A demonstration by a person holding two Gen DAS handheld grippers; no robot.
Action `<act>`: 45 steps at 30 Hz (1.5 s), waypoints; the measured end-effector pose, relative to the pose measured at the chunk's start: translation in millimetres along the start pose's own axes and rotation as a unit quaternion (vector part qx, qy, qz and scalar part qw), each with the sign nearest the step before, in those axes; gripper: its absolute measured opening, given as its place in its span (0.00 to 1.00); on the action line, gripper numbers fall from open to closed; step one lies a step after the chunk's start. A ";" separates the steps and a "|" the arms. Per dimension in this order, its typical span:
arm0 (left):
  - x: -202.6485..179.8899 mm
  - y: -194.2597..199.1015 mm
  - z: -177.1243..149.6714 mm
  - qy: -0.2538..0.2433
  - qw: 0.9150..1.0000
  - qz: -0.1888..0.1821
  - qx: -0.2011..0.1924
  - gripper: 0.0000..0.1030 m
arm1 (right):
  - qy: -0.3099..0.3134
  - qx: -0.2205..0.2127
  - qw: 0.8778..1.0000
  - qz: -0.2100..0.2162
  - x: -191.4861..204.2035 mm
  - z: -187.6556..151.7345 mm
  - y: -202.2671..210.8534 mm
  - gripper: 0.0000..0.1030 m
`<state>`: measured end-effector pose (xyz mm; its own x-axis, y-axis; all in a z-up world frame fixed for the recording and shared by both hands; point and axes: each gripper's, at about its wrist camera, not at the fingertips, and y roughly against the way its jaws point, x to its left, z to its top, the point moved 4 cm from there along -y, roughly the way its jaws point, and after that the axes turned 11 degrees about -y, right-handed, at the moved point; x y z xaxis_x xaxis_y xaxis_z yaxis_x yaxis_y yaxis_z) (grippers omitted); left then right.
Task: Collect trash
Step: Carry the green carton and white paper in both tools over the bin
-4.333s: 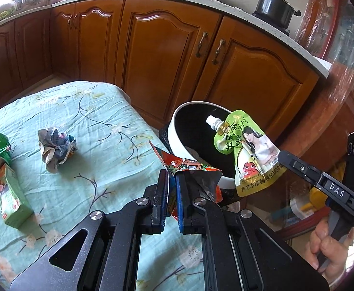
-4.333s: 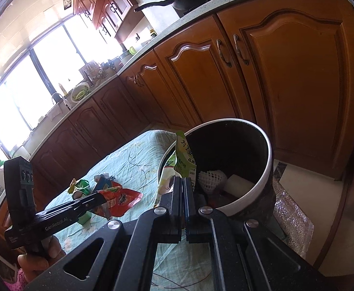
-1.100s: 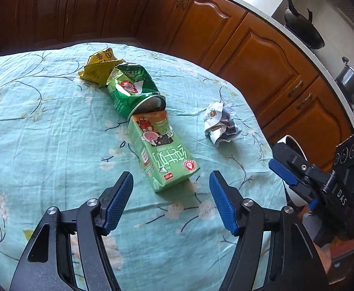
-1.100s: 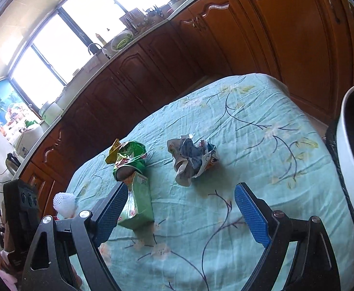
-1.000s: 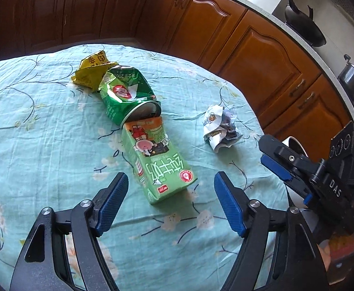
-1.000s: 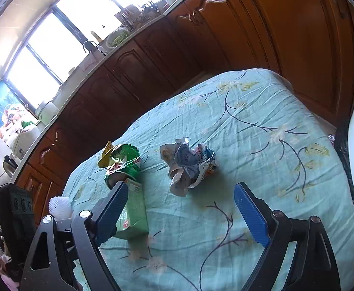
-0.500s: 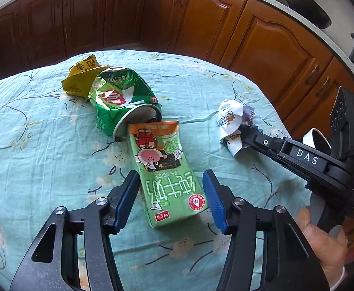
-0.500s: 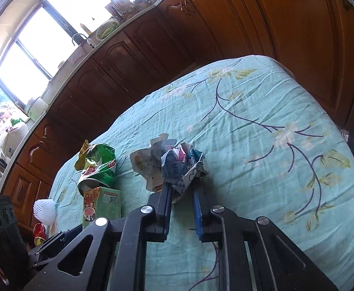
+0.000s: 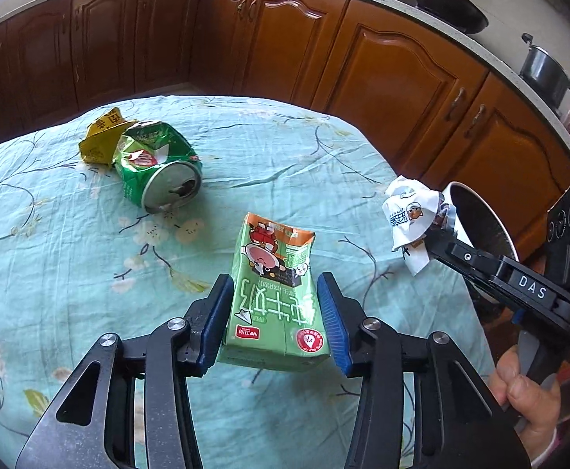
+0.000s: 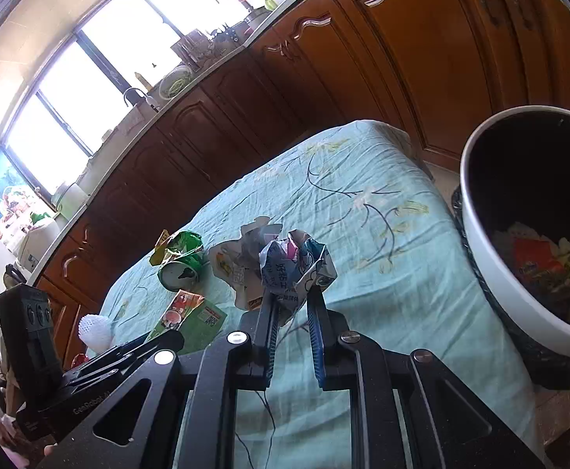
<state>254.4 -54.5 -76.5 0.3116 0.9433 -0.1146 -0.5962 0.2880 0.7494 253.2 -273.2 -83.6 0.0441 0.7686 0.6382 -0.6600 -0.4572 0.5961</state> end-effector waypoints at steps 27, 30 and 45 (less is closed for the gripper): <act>-98.5 -12.4 2.0 -0.103 0.994 -0.027 0.018 0.42 | -0.035 -0.071 0.997 -0.021 -59.4 3.9 89.6 0.15; -112.1 -10.5 10.1 -0.115 0.993 -0.037 0.016 0.42 | -0.041 -0.080 0.995 -0.029 -69.1 8.3 98.1 0.15; -173.9 -15.0 40.1 -0.160 0.984 -0.075 0.002 0.42 | -0.052 -0.106 0.991 -0.065 -100.7 24.6 121.6 0.15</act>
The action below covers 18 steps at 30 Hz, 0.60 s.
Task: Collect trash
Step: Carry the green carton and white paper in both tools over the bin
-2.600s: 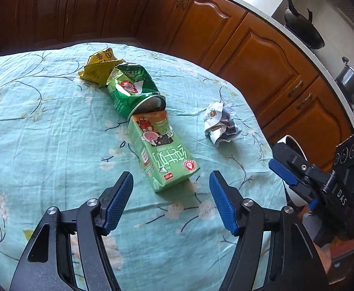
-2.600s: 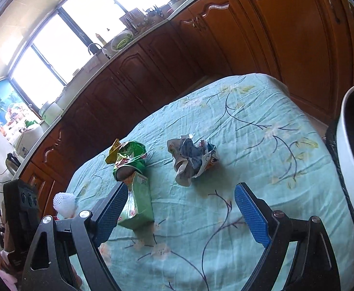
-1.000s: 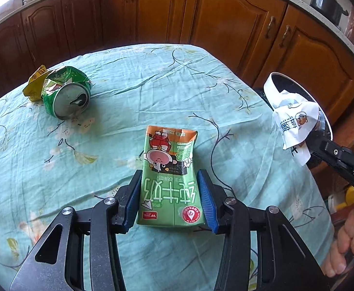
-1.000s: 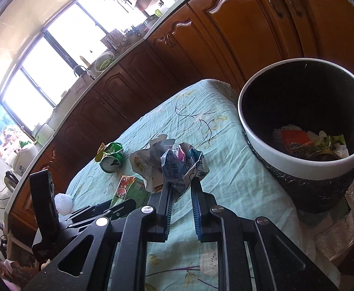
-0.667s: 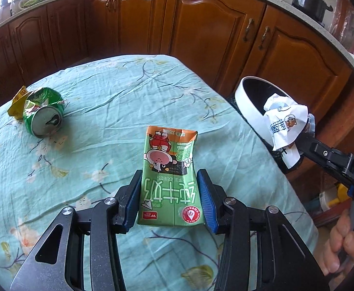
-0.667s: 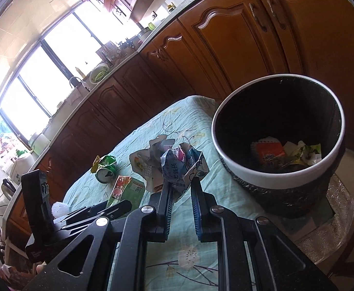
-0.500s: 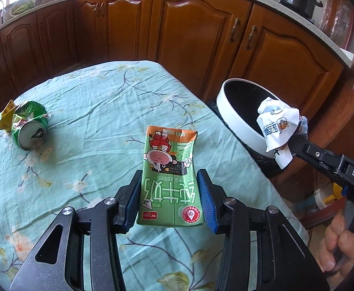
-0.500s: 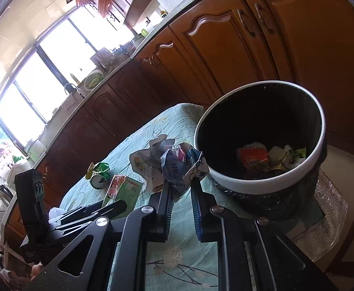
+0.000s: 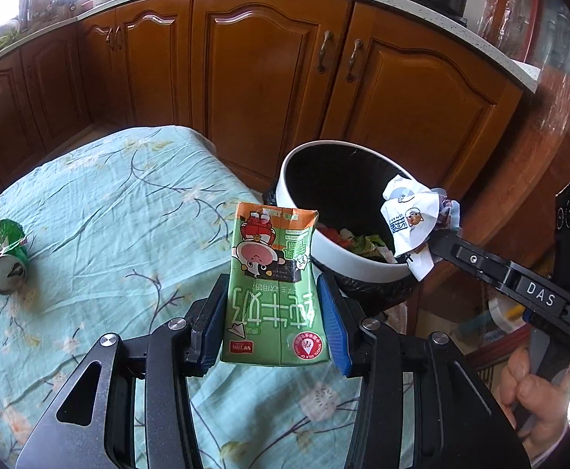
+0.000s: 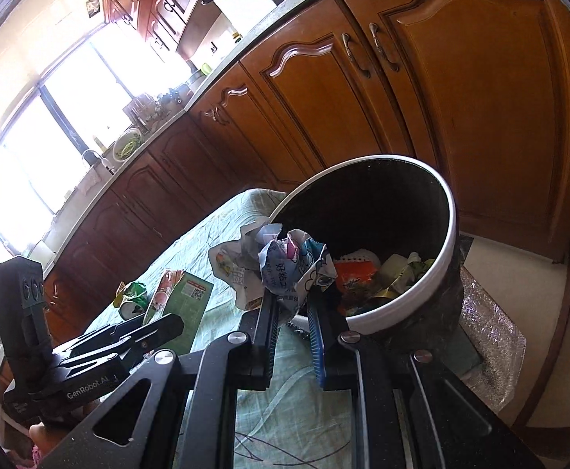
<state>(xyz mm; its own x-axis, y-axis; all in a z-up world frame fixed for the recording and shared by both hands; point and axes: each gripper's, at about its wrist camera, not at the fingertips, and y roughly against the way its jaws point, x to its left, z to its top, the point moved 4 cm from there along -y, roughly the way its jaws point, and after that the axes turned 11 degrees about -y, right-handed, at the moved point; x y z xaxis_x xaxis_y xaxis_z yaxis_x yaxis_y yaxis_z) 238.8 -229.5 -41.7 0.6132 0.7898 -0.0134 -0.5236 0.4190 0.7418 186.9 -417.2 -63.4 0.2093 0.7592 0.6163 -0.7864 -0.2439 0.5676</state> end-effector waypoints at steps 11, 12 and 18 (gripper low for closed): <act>-19.9 -11.3 21.8 -0.016 1.000 -0.008 -0.003 0.42 | 0.000 -0.008 1.000 -0.013 -10.8 10.2 1.6 0.15; -21.7 -11.8 23.3 -0.017 1.000 -0.009 -0.004 0.42 | 0.000 -0.008 1.000 -0.014 -11.8 11.4 1.4 0.15; -25.8 -18.5 33.4 -0.021 1.000 -0.009 -0.004 0.42 | -0.001 -0.015 1.000 -0.023 -17.5 18.4 3.4 0.15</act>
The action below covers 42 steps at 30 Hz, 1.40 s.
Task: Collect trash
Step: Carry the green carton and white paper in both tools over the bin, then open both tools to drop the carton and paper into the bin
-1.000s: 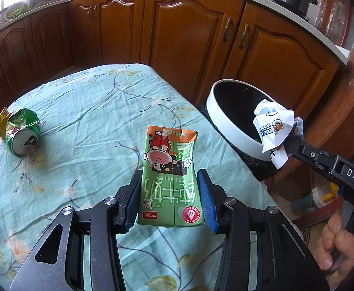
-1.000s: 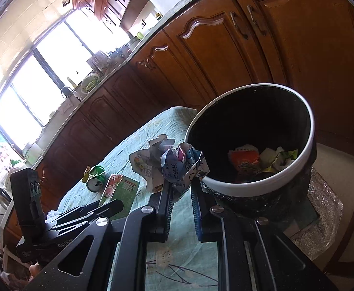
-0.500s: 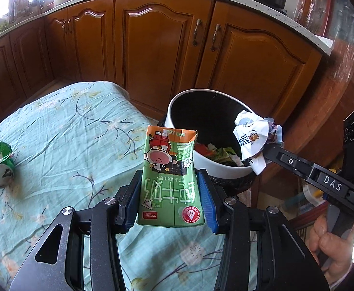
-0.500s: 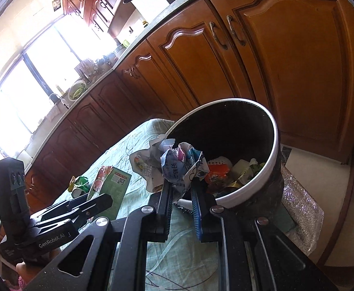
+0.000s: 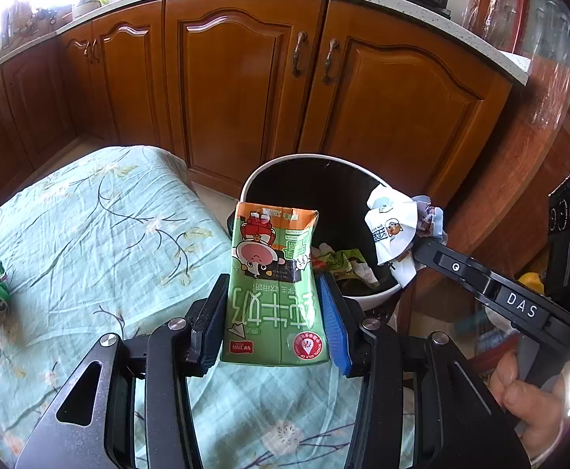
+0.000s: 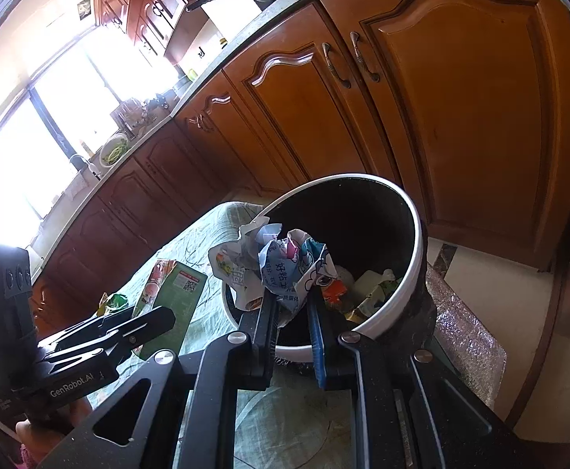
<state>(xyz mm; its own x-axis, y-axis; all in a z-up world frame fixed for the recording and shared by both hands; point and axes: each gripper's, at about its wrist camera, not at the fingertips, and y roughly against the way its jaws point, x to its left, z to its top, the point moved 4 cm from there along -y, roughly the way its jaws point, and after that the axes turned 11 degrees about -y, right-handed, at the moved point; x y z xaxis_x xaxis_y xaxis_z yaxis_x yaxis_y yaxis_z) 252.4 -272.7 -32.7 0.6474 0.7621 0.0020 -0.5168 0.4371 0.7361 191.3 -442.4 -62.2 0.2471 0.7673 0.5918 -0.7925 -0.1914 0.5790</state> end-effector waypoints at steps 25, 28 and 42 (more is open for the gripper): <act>-11.6 -28.1 25.0 -0.023 1.000 -0.002 0.014 0.42 | 0.019 0.001 0.999 -0.047 -6.1 14.9 -7.0 0.15; -13.7 -32.4 28.9 -0.026 1.000 0.000 0.017 0.42 | 0.020 0.006 0.998 -0.055 -7.2 16.2 -10.7 0.15; -19.2 -51.1 36.0 -0.036 0.999 0.002 0.034 0.42 | 0.028 0.021 0.996 -0.076 -11.5 25.2 -24.0 0.17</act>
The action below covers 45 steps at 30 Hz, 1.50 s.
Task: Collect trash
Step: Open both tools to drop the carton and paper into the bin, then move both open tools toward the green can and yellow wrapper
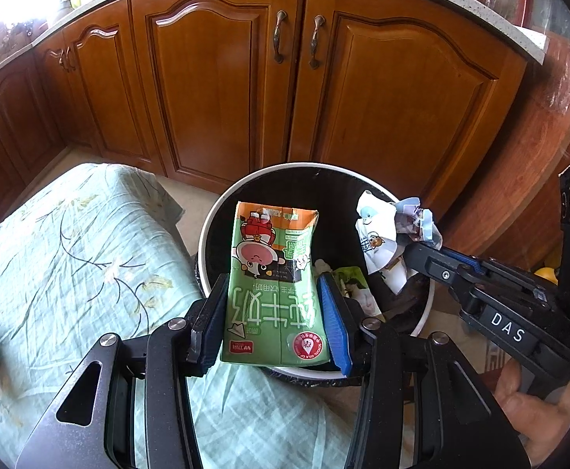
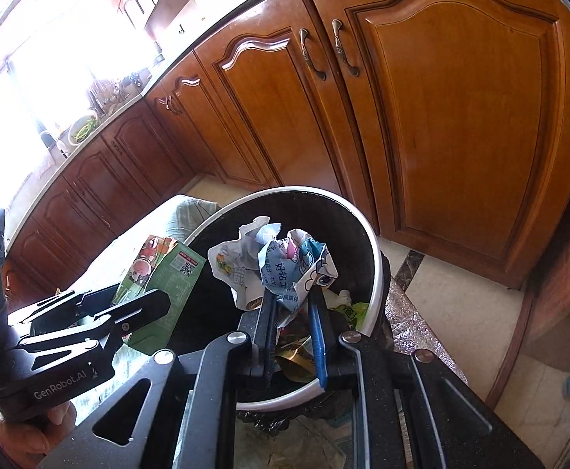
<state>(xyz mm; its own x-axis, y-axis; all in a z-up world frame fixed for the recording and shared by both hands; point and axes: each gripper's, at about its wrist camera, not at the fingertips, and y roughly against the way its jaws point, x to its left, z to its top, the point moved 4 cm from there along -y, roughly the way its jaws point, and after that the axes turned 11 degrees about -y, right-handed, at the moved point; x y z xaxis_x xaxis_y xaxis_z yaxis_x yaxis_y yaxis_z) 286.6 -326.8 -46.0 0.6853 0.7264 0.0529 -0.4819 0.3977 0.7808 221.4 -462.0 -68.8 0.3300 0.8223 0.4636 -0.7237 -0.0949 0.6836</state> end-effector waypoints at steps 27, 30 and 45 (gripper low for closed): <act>95.2 81.6 -134.1 0.169 0.985 0.017 -0.023 0.58 | -0.012 0.026 0.992 0.126 75.3 -71.9 9.2 0.87; 119.8 98.4 -158.7 0.200 0.979 0.034 -0.026 0.58 | 0.007 0.046 0.988 0.144 100.9 -85.6 2.1 0.87; 214.4 151.2 -239.4 0.283 0.953 0.098 -0.039 0.58 | 0.057 0.128 0.971 0.196 195.7 -134.6 -36.7 0.87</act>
<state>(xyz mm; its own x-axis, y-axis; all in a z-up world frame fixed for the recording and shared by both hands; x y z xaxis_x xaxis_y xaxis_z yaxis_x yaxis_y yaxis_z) 229.9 23.2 -65.6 0.1837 0.9685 -0.1680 -0.6245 0.2470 0.7410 231.0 -222.1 -79.0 -0.0199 0.7495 0.6617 -0.6017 -0.5376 0.5908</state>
